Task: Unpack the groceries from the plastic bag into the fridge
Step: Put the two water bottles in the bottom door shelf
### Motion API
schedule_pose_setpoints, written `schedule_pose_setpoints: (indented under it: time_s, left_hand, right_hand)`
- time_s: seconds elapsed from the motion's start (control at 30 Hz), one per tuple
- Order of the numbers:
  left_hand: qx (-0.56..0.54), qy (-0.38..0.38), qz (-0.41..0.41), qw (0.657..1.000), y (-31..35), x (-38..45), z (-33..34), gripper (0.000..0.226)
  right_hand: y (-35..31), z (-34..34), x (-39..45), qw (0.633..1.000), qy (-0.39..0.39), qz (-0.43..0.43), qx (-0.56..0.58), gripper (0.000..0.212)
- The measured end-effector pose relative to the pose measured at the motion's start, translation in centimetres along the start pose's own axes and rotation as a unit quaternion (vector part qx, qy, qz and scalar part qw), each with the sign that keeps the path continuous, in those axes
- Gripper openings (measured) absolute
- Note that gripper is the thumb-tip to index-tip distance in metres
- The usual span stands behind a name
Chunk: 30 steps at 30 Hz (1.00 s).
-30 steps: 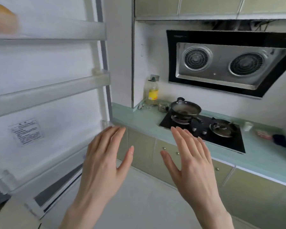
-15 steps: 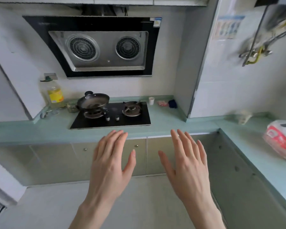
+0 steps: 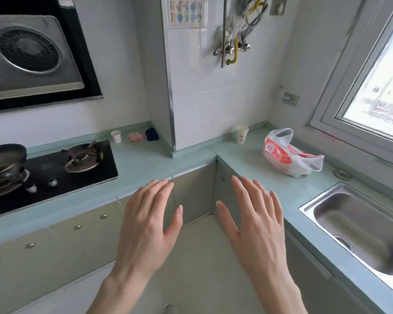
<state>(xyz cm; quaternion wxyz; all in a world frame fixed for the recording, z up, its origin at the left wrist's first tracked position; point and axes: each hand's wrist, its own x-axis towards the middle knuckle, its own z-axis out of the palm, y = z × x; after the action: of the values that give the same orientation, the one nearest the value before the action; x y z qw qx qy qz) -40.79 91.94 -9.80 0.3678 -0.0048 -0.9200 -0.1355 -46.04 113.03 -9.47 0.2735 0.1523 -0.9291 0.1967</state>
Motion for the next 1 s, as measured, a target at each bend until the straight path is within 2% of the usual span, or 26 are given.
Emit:
schedule_pose_setpoints:
  time_s: [0.2, 0.57, 0.83, 1.0]
  left_hand:
    - [-0.068, -0.020, 0.045, 0.996, 1.0, 7.1, 8.8, 0.047]
    - [-0.170, -0.073, 0.118, 0.976, 0.7, 23.1, 24.7, 0.047]
    - [-0.219, -0.131, 0.159, 0.954, 1.8, 30.2, 34.7, 0.048]
    - [-0.233, -0.174, 0.172, 0.941, 3.8, 33.6, 41.0, 0.048]
  right_hand:
    - [5.4, 3.2, 4.3, 0.997, 0.003, 0.062, -0.037, 0.060]
    - [14.6, 9.7, 17.9, 0.979, 0.047, 0.174, -0.096, 0.061]
    - [20.1, 13.3, 23.2, 0.960, 0.072, 0.234, -0.135, 0.058]
    - [24.5, 15.1, 25.8, 0.954, 0.048, 0.263, -0.136, 0.057]
